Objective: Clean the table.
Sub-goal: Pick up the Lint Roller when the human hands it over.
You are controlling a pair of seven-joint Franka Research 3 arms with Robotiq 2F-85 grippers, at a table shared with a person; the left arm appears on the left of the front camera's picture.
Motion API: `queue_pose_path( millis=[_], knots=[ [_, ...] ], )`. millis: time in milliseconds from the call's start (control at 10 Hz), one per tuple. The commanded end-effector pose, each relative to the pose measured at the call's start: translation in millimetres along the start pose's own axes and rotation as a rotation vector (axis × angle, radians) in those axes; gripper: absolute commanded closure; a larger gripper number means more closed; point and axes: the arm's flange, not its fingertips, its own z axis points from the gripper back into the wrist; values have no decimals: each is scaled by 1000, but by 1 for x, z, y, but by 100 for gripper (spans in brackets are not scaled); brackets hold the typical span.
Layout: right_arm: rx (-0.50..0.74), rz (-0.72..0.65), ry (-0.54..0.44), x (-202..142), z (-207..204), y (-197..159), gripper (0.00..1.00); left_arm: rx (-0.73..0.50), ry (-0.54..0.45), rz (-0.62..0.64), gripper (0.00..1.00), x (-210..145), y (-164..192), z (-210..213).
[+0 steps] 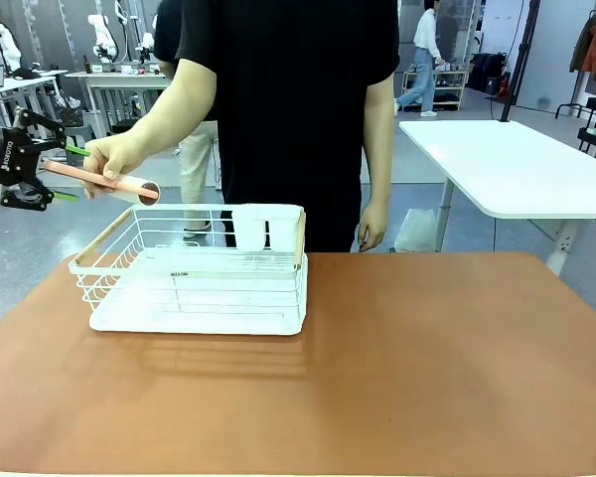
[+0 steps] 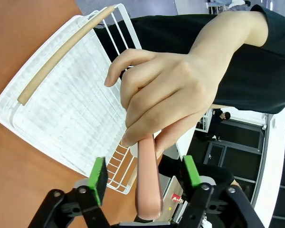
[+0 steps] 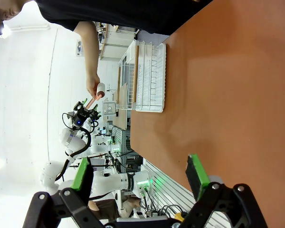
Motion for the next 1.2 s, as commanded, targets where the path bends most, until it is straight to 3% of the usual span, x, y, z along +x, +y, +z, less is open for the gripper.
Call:
queue_pose_path(
  millis=[0, 600, 700, 1100],
  knots=[
    [9, 7, -3, -1, 0, 3, 0, -31, -8, -18, 39, 5, 4, -10],
    [9, 7, -3, -1, 0, 3, 0, -35, -11, -5, 95, 7, 4, -8],
    [9, 7, -3, -1, 0, 3, 0, -34, -12, -5, 100, 6, 4, -7],
    [9, 7, -3, -1, 0, 3, 0, -1, -4, 7, 100, 5, 1, -3]
  ],
)
